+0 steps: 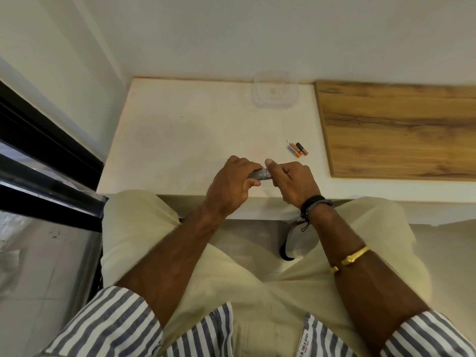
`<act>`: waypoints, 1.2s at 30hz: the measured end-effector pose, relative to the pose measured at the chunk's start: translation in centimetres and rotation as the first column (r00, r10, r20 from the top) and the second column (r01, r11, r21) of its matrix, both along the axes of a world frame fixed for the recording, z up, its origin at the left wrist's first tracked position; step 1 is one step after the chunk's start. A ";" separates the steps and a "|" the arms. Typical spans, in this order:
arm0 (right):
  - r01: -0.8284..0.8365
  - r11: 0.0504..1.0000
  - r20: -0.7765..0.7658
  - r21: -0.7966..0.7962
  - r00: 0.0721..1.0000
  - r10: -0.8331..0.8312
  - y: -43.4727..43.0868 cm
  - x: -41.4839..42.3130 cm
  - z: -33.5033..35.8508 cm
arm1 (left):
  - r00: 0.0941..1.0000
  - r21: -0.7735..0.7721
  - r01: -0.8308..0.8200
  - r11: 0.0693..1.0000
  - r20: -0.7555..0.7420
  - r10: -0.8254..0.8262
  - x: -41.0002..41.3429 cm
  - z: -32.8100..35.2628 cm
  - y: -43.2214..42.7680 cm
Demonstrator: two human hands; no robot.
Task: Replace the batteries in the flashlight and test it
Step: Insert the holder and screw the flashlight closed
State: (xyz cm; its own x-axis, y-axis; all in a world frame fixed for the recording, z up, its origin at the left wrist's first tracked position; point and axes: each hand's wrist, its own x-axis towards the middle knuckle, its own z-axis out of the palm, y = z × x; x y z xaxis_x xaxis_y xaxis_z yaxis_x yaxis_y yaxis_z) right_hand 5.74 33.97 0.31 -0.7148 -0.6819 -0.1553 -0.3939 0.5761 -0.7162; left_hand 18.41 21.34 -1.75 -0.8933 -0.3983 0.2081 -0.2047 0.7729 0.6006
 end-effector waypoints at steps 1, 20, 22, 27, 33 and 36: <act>0.021 1.000 0.007 0.013 1.000 -0.021 0.0 0.0 -0.1 | 1.000 -0.001 0.003 1.000 0.002 -0.003 0.0 -0.1 0.0; -0.069 0.997 -0.006 -0.034 0.998 0.069 0.0 -0.1 -0.6 | 1.000 0.012 -0.019 1.000 0.019 0.019 0.0 0.1 0.1; -0.063 0.998 -0.054 -0.005 0.997 0.062 -0.1 0.0 -0.7 | 1.000 0.015 -0.015 1.000 0.017 0.015 -0.1 0.2 0.2; -0.096 0.995 -0.190 -0.007 0.977 0.093 -0.1 0.1 -0.7 | 0.999 0.127 0.026 0.992 -0.025 -0.023 0.0 0.5 0.0; -0.076 0.997 -0.300 0.034 0.950 0.083 -0.5 0.4 -0.9 | 0.999 0.198 0.047 0.979 -0.018 -0.045 0.1 0.6 0.1; -0.002 1.000 -0.272 -0.026 0.962 -0.005 -1.0 0.7 -1.0 | 0.999 0.140 0.034 0.990 -0.035 -0.030 0.0 1.0 0.1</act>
State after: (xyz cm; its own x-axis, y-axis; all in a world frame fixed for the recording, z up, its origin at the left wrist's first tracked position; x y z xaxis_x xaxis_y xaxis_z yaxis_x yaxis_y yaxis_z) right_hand 6.42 33.00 -0.68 -0.7286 -0.6821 0.0627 -0.5753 0.5597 -0.5965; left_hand 18.39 21.45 -0.80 -0.8997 -0.3971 0.1812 -0.1600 0.6862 0.7096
